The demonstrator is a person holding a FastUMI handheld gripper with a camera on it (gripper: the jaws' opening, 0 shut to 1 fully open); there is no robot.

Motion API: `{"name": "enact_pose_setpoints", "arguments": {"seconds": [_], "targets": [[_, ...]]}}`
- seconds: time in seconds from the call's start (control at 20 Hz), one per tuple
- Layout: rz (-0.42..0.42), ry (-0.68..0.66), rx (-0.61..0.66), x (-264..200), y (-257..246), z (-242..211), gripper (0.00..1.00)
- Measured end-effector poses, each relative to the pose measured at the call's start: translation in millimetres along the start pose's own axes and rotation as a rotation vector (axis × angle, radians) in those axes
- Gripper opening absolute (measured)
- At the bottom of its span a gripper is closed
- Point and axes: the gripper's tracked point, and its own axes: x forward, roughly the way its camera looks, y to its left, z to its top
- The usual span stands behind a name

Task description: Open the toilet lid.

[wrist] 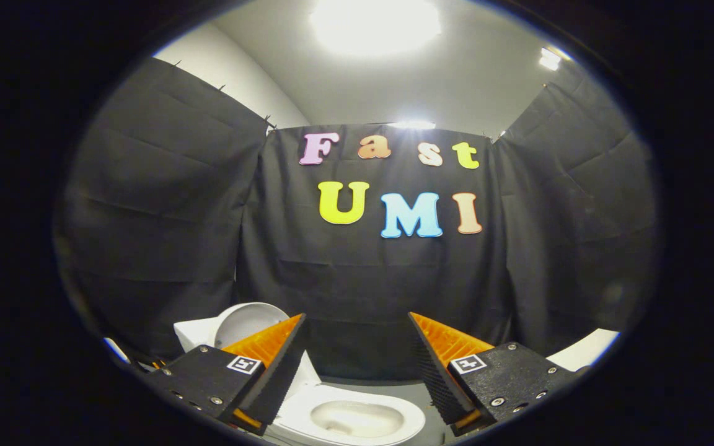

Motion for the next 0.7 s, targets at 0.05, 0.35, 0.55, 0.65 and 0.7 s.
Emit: {"name": "enact_pose_setpoints", "arguments": {"seconds": [0.05,0.35,0.55,0.65,0.7], "targets": [[-0.019,0.011,-0.008,1,-12,-2,0.95],[-0.049,0.003,0.02,-1,-52,16,0.95],[-0.03,-0.02,0.041,3,-65,28,0.95],[0.007,-0.002,0.03,6,-66,26,0.95],[0.024,0.007,0.025,8,-67,26,0.95]]}}
